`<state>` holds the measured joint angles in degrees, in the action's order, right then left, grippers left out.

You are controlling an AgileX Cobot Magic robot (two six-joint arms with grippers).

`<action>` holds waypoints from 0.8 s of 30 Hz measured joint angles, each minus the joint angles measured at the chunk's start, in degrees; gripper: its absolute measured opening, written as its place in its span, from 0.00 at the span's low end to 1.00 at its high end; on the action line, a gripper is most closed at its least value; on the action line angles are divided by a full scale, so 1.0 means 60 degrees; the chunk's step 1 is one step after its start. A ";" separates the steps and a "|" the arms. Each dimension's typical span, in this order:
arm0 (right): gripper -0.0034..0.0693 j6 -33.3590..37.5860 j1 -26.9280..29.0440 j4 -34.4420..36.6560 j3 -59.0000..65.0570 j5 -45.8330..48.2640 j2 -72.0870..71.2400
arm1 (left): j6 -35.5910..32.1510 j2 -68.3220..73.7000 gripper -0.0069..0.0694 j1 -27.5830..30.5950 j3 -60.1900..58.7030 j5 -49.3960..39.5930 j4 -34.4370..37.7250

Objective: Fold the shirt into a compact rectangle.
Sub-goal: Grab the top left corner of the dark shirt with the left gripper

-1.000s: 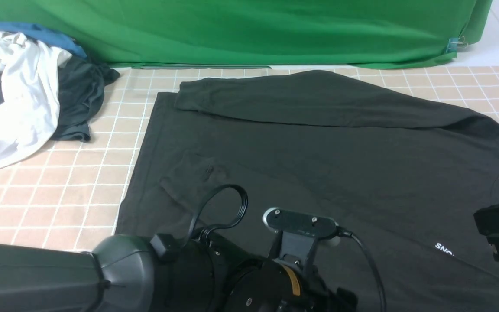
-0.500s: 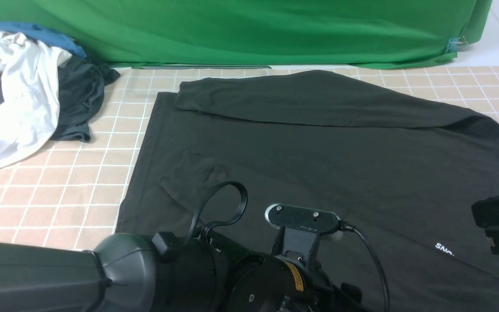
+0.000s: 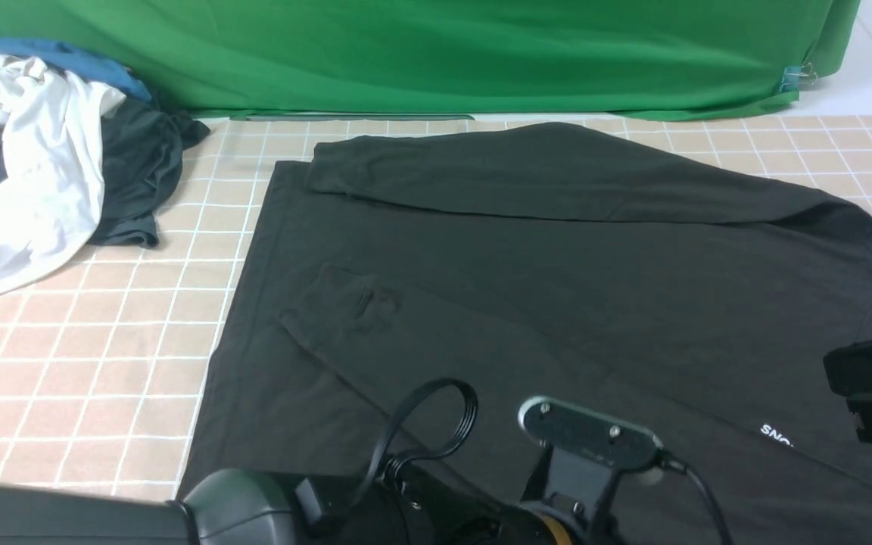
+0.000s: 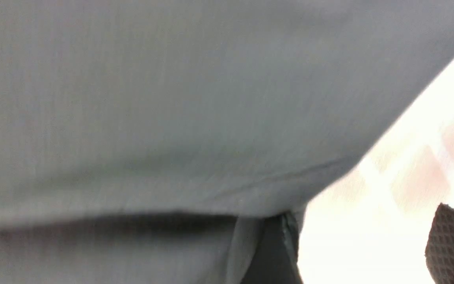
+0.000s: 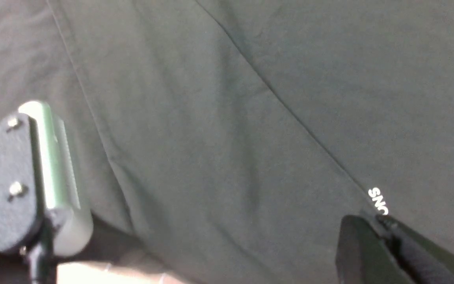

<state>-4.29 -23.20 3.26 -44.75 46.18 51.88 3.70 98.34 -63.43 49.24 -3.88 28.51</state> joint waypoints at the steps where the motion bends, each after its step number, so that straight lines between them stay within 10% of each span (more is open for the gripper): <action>1: 0.14 0.0000 0.0000 0.0000 0.0000 -0.0010 0.0000 | 0.0000 0.0000 0.72 0.0033 0.0000 0.0174 -0.0011; 24: 0.14 0.0000 0.0000 0.0000 0.0000 -0.0038 0.0000 | 0.0565 0.0081 0.72 0.0485 0.0009 -0.0585 0.0148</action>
<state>-4.29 -23.20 3.26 -44.75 45.95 51.88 7.09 98.83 -60.52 49.30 -7.39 29.41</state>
